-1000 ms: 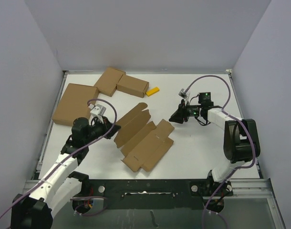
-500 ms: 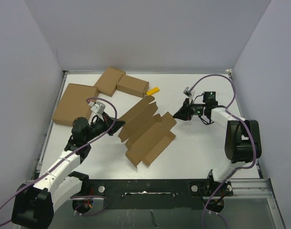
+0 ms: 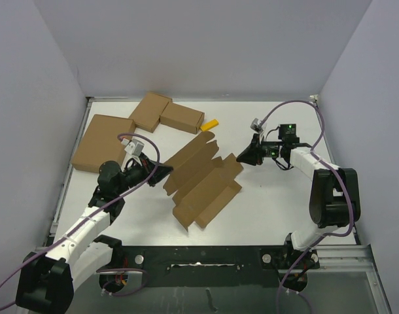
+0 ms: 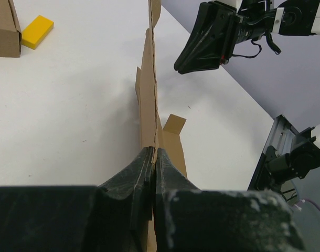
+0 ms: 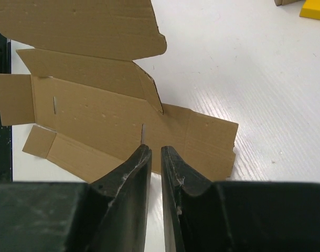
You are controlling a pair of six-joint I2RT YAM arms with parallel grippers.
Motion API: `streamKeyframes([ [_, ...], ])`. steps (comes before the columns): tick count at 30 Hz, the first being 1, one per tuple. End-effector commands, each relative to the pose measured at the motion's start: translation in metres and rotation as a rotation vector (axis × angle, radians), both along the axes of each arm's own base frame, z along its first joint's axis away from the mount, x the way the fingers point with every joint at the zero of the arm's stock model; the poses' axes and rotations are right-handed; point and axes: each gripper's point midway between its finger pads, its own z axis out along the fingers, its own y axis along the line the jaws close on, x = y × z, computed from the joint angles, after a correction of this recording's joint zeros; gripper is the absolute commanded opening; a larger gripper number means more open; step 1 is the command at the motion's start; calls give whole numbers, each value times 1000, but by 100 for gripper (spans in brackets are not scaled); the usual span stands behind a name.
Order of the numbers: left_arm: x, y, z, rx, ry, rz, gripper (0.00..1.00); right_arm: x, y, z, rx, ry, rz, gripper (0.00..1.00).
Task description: Fold the paper box
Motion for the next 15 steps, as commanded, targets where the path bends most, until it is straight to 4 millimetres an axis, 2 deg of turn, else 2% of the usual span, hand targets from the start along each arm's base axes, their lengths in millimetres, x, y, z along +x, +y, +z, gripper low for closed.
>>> streamKeyframes([
  [1, -7, -6, 22, -36, -77, -62, 0, 9, 1, 24, -7, -104, 9, 16],
  [9, -8, -12, 25, -60, -75, -101, 0, 12, -2, 23, -28, -115, -1, 17],
  [15, -10, -12, 29, -69, -77, -111, 0, 7, 2, 27, -7, -131, 26, 17],
])
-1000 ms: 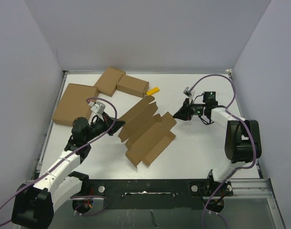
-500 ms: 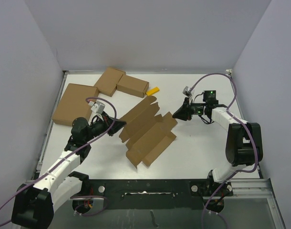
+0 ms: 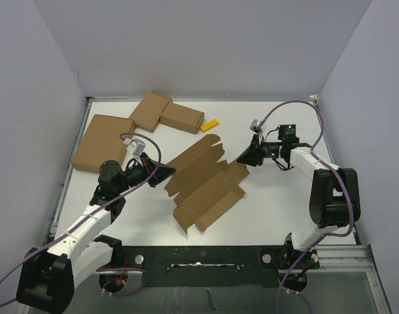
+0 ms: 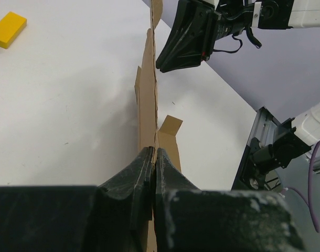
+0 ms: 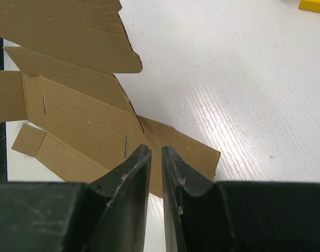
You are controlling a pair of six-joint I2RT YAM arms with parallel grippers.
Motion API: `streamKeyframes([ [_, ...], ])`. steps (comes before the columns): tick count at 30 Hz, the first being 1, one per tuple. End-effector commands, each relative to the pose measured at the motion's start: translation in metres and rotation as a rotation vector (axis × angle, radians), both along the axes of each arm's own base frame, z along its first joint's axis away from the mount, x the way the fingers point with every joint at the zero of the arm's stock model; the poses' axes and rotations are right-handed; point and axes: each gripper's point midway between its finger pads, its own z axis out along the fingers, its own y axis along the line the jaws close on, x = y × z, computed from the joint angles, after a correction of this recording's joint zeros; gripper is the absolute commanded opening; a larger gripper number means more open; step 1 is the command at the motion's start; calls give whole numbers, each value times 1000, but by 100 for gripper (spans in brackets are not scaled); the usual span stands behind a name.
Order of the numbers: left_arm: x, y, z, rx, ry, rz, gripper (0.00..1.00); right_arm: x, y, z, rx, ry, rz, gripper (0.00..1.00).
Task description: Fold the paper box
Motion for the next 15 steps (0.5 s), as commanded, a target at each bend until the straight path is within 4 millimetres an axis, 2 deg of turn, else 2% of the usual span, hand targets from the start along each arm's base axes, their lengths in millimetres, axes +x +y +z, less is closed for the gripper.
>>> streamKeyframes([
  [1, -2, -3, 25, -40, -85, -33, 0, 7, 6, 32, 24, -127, 36, 17],
  [15, -6, -7, 32, -59, -85, -64, 0, 7, 8, 32, 28, -131, 33, 18],
])
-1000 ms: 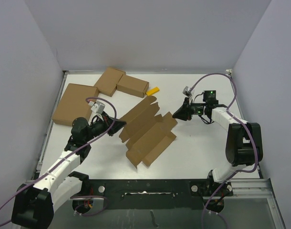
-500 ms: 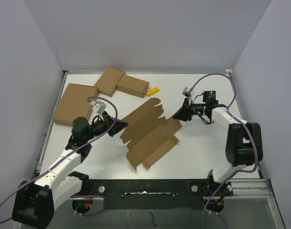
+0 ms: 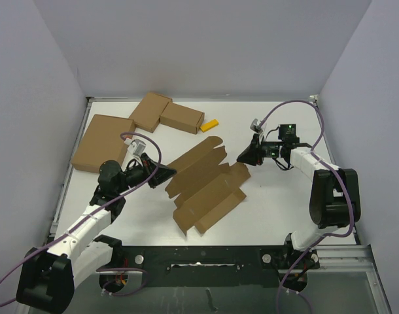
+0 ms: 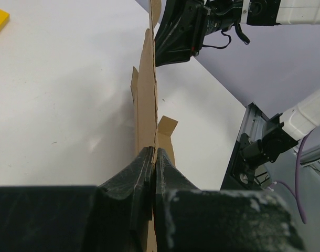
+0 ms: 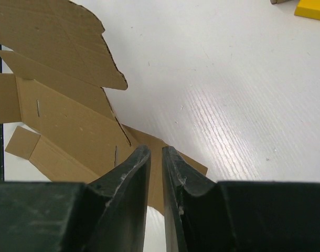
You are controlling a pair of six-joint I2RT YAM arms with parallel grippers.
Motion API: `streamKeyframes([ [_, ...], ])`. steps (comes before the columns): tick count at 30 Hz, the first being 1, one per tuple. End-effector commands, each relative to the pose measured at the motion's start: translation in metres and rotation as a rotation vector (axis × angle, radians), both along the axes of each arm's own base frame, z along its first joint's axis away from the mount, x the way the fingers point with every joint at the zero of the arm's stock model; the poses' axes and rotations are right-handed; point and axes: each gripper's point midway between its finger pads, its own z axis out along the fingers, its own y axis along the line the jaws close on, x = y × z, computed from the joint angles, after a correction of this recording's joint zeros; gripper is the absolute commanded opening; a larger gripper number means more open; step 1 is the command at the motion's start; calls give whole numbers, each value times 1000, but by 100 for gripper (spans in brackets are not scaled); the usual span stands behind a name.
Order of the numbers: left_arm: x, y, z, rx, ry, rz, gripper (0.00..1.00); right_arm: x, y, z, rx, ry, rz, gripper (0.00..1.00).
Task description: Fold the paper box
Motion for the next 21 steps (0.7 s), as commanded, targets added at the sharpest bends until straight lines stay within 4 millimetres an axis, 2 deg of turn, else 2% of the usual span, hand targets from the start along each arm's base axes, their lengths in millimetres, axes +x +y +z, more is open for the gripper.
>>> streamKeyframes([
  [1, 1, -3, 30, -46, -100, -24, 0, 5, 8, 28, 26, -115, 33, 18],
  [10, 0, -5, 34, -67, -98, -37, 0, -1, 18, 22, 30, -101, 71, 18],
  [21, 0, -6, 37, -79, -102, -44, 0, -31, 43, 32, 94, -141, 242, 21],
])
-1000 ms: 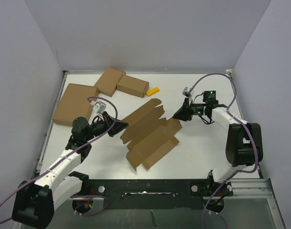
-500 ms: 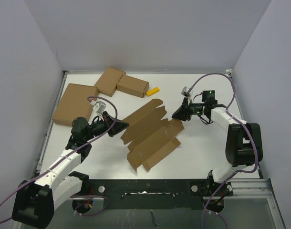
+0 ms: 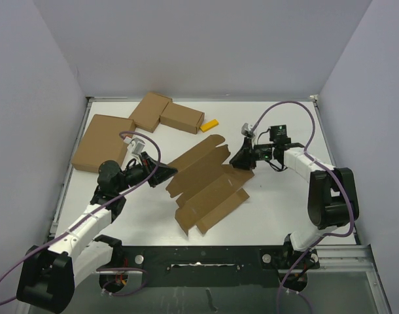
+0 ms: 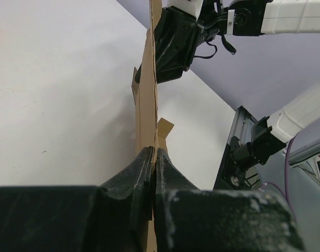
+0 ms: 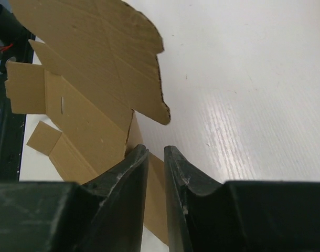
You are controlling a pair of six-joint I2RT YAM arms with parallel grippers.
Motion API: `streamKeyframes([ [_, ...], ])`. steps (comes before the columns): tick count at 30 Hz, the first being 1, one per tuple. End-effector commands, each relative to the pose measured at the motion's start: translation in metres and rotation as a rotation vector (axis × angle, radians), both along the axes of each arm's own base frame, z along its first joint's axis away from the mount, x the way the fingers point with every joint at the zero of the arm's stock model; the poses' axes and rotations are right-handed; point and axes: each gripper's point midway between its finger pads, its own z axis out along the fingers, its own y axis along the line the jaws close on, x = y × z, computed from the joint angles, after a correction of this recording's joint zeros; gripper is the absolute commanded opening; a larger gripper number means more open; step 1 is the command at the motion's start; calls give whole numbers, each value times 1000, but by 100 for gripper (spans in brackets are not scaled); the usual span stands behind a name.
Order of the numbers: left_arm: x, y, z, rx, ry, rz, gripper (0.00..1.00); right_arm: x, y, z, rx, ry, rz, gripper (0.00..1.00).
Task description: Fold the paper box
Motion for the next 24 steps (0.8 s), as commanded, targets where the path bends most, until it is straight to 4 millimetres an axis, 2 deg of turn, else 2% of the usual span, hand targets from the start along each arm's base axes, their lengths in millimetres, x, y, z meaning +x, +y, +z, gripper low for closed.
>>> streamKeyframes([
  [1, 2, -2, 28, -39, -98, -17, 0, -12, 14, 28, 68, -102, 111, 22],
  [7, 4, -3, 28, -28, -107, -23, 0, -20, 18, 34, 90, -123, 149, 28],
  [16, 9, -9, 43, -37, -155, -83, 0, -16, 15, 32, 66, -134, 125, 38],
  [24, 8, -9, 51, -63, -170, -124, 0, -12, 12, 35, 67, -140, 104, 40],
])
